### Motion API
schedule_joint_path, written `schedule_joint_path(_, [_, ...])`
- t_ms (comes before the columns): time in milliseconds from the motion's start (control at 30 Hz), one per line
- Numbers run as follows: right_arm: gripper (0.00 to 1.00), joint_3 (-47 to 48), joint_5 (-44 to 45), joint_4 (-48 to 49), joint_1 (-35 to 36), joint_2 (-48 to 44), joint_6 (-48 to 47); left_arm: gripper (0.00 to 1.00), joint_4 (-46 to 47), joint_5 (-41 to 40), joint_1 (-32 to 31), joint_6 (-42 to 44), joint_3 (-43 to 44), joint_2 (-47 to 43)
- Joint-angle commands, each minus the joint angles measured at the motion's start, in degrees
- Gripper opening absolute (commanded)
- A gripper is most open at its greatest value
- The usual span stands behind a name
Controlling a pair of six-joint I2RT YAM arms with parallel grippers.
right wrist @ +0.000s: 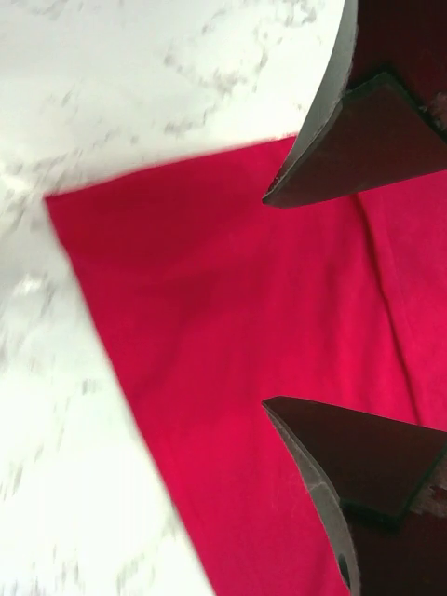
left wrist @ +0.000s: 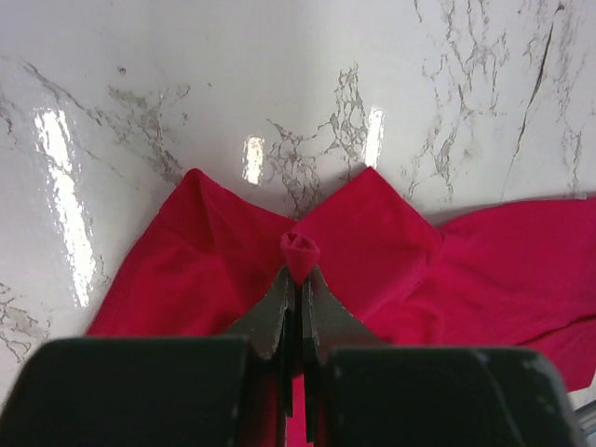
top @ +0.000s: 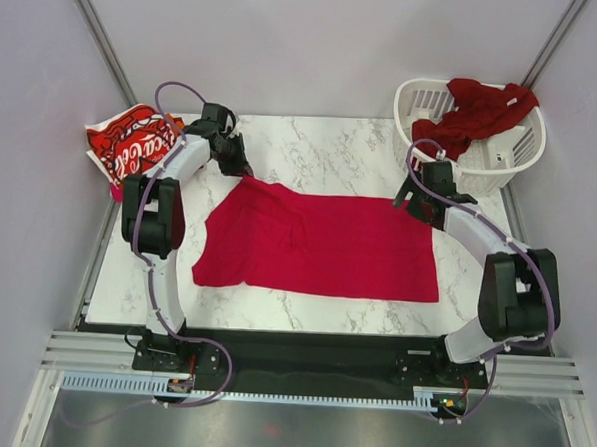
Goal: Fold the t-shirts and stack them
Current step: Fold the tshirt
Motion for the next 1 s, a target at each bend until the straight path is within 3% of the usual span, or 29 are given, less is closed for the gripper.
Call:
schedule_joint_path(0, [0.9,3.5,5.28,-1.34,-1.7,3.49,-1.71,0.02,-2.81,0.54,0.0,3.44,-0.36,-3.46])
schedule_joint_path(167, [0.82,4.38,6.26,2.97,-5.12,8.16,-2.42,0.02,-3.25,0.89,-0.18,3.61,-0.45,-3.46])
schedule_joint_path(700, [0.69,6.05,-0.16,15.46,-10.31,21.08,-3.82,0.02,-3.34,0.45,-1.67,3.52,-0.54,-3.2])
schedule_joint_path(967, [0.6,3.15,-4.64,15.99,-10.41,19.24,-2.42,0.02,-3.43,0.89,-1.94,2.91,-0.37,-3.55])
